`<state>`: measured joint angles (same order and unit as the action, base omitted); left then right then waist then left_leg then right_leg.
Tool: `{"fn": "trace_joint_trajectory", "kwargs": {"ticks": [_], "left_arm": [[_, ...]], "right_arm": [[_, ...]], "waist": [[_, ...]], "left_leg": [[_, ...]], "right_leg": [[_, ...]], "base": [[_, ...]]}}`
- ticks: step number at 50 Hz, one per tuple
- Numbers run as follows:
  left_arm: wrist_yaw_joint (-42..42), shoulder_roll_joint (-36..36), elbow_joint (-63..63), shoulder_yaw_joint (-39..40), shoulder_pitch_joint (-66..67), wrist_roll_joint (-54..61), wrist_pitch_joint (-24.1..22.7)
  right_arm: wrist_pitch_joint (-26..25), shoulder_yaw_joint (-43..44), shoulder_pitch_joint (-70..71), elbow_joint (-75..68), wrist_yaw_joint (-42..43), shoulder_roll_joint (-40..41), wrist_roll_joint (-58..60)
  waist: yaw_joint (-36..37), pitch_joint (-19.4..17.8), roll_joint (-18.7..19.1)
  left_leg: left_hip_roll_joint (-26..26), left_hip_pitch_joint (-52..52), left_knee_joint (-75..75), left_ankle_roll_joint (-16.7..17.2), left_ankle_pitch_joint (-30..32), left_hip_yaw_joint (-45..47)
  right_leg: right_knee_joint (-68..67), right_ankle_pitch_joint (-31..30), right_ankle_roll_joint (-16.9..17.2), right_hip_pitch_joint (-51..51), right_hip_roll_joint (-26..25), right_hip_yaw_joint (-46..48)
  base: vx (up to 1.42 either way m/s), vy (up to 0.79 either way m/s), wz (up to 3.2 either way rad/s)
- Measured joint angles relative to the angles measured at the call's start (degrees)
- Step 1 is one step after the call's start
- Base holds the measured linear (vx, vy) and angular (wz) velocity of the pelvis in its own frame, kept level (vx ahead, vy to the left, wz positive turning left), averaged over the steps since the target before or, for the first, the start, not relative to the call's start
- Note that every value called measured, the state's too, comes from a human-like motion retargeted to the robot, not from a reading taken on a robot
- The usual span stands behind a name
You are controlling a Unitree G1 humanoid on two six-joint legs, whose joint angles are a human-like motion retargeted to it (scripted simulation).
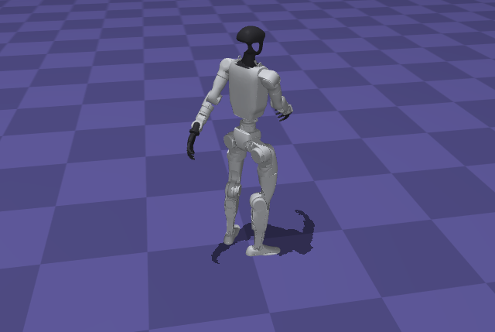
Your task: Upper body actions
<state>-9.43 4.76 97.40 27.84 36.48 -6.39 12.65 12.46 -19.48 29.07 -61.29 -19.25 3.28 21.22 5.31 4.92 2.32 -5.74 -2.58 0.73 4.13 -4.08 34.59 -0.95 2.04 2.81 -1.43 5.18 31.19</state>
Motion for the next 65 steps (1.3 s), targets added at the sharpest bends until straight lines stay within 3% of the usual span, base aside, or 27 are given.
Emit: {"fn": "trace_joint_trajectory", "kwargs": {"ticks": [3,7,10,13,15,19,27,34,40,45,48,50,58,65], "left_arm": [[-0.4,-1.0,0.0,0.2,-2.2,5.5,0.3],[1.5,-1.7,0.0,-4.3,-10.9,13.3,-4.7],[11.2,-0.9,0.0,-13.1,-21.1,15.7,-12.1],[18.3,0.2,0.0,-18.7,-34.5,8.3,-14.1],[13.8,0.5,-1.1,-19.8,-43.0,1.9,-14.0],[0.8,-0.3,-8.1,-20.5,-56.5,-0.4,-14.9],[4.0,-3.5,-24.9,-22.7,-68.7,1.9,-22.4],[0.8,-4.4,-29.1,-25.3,-64.0,2.9,-23.5],[-0.7,-4.0,-16.7,-22.3,-51.3,1.3,-21.7],[0.7,-0.6,0.0,-13.2,-39.5,0.5,-13.3],[1.9,0.7,0.0,-10.8,-27.0,2.7,-6.2],[1.5,1.2,0.0,-10.0,-19.5,3.5,-4.5],[1.5,2.8,0.0,-5.8,-3.7,-6.5,-3.1],[3.3,1.2,0.0,-4.7,-11.2,1.6,-5.3]], "right_arm": [[0.6,-1.3,-2.2,-1.6,0.2,-0.3,2.5],[-2.1,-1.6,-9.2,-7.9,0.4,-2.0,5.5],[-4.7,1.3,-16.3,-16.0,5.5,-3.8,7.5],[-9.5,7.4,-22.7,-27.1,12.0,-6.7,8.4],[-13.6,12.0,-26.2,-34.7,15.5,-9.1,7.6],[-21.8,18.2,-37.8,-36.1,19.5,-14.4,1.3],[-20.3,28.0,-52.5,-36.1,27.3,-19.7,-6.3],[-21.8,27.5,-50.4,-36.1,31.6,-17.9,-12.9],[-23.1,17.9,-34.5,-36.1,24.2,-12.5,-11.0],[-18.0,8.9,-17.9,-28.1,8.4,-6.6,-0.2],[-13.7,4.9,-10.9,-17.5,1.0,-3.5,1.7],[-10.6,3.1,-6.5,-11.6,-2.5,-2.2,1.3],[-0.4,-0.1,1.0,3.6,-5.3,-2.4,-0.3],[0.4,-1.4,-7.6,-1.7,1.4,-4.3,5.9]], "waist": [[0.0,0.3,-0.4],[-0.2,0.9,-1.0],[0.2,1.3,-1.5],[0.6,1.7,-2.1],[0.4,2.0,-2.6],[-1.0,1.7,-3.2],[-2.1,0.5,-3.4],[-0.8,1.1,-2.4],[0.2,2.3,-1.3],[0.5,1.9,-0.2],[0.0,1.0,0.0],[-0.1,0.7,0.0],[0.3,-0.1,-0.2],[-0.1,0.5,-0.8]], "left_leg": [[0.1,-0.2,0.0,0.0,0.0,0.3],[0.3,-0.1,-0.1,-0.1,0.0,0.1],[0.5,0.2,-0.2,-0.4,0.0,-0.3],[0.6,0.9,-0.5,-0.8,0.1,-0.9],[0.7,1.8,-0.8,-1.0,0.2,-1.7],[1.0,3.4,-1.4,-1.4,0.4,-3.5],[1.4,4.1,-2.4,-1.5,-0.2,-5.5],[1.6,3.9,-2.3,-1.7,-0.4,-5.5],[1.6,3.2,-1.8,-1.7,-0.4,-5.5],[1.4,1.6,-1.0,-1.5,-0.4,-4.0],[1.1,0.6,-0.6,-1.2,-0.3,-2.7],[0.9,0.2,-0.4,-0.9,-0.3,-2.2],[0.3,0.1,-0.2,-0.5,0.0,-2.0],[0.8,0.6,-0.6,-0.7,0.3,-3.5]], "right_leg": [[0.0,-0.1,-0.1,0.0,0.0,-0.3],[0.1,-0.1,-0.1,0.1,0.2,-0.1],[0.2,-0.1,0.0,0.5,0.4,0.6],[0.7,-0.2,0.4,1.0,0.8,2.3],[1.1,-0.3,0.9,1.3,1.1,3.8],[1.8,-0.4,1.6,1.9,1.6,6.5],[2.1,-0.8,2.0,2.0,2.6,7.3],[2.0,-0.7,1.9,2.1,2.6,7.1],[1.8,-0.4,1.5,2.1,2.0,6.2],[1.4,-0.4,0.9,1.9,1.2,4.2],[1.1,-0.3,0.6,2.0,0.8,3.2],[1.0,-0.2,0.5,1.9,0.6,2.5],[0.7,0.3,0.2,1.8,-0.1,1.6],[1.2,0.5,0.3,2.8,0.4,3.4]], "base": [[0.02,0.0,-0.01],[0.06,0.01,0.05],[0.0,0.0,0.0],[-0.01,0.0,0.14],[-0.02,-0.01,0.33],[-0.03,-0.02,0.37],[-0.01,0.0,-0.02],[0.01,0.04,0.01],[0.01,0.03,0.06],[0.0,-0.01,-0.2],[0.01,-0.06,-0.11],[0.01,-0.06,-0.09],[0.0,-0.01,0.01],[0.02,0.01,0.15]]}}
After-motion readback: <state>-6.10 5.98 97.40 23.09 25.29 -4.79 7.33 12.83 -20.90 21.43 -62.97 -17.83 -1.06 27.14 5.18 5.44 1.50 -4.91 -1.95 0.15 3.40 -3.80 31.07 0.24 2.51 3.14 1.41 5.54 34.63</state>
